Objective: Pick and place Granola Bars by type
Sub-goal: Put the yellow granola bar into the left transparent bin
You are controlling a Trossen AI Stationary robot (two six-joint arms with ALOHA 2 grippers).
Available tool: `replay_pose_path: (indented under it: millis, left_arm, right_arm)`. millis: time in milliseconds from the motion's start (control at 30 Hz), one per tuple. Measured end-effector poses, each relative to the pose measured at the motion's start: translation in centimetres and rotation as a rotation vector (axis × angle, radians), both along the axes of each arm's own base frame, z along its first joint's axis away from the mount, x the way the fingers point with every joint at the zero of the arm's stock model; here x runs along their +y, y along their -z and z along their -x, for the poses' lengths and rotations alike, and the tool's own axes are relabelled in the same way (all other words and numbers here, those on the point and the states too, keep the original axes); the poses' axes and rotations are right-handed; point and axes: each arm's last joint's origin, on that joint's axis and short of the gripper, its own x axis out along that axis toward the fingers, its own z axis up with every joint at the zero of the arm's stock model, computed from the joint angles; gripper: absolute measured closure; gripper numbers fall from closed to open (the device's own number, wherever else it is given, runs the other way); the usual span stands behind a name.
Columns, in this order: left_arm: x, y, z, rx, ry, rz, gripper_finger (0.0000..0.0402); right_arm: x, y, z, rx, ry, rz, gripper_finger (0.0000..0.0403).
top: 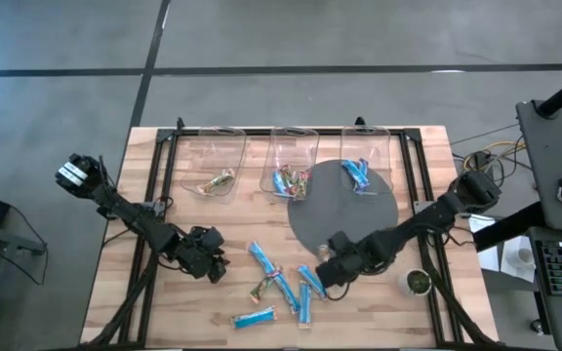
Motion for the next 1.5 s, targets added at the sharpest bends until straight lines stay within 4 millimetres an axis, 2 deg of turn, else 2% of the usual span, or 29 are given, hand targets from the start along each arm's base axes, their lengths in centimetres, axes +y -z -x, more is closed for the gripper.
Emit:
replay_pose_path:
  millis: [200,367,467,633,800,967,1167,1500]
  left_arm:
    - [0.0,0.0,0.0,0.000,-0.007,0.005,0.0220]
    - [0.1,0.0,0.0,0.000,-0.013,0.008,0.0220]
    - [0.1,0.0,-0.1,0.000,-0.017,0.008,0.0220]
    - [0.2,0.0,-0.1,-0.001,-0.022,0.008,0.0220]
    - [0.2,0.0,-0.1,0.000,-0.022,0.009,0.0220]
    - [0.2,0.0,-0.1,-0.001,-0.027,0.012,0.0220]
    - [0.2,0.0,-0.2,-0.007,-0.042,0.029,0.0220]
    - [0.2,-0.1,-0.2,-0.009,-0.047,0.034,0.0220]
  right_arm:
    - [-1.2,-0.4,-0.7,0.005,-0.051,0.047,0.0311]
    - [-1.5,-0.2,-0.2,0.083,-0.056,0.023,0.0294]
    - [-1.4,-0.1,0.1,0.122,-0.046,-0.019,0.0270]
    - [-1.2,-0.3,-0.5,0.060,-0.085,-0.033,0.0222]
    - [-1.0,1.0,-0.9,0.084,-0.117,-0.010,0.0182]
    - [-0.8,2.6,-1.3,0.121,-0.133,0.000,0.0160]
    - [-0.5,3.0,-2.2,0.123,-0.177,0.022,0.0172]
    - [0.0,2.4,-6.1,0.060,-0.481,0.142,0.0241]
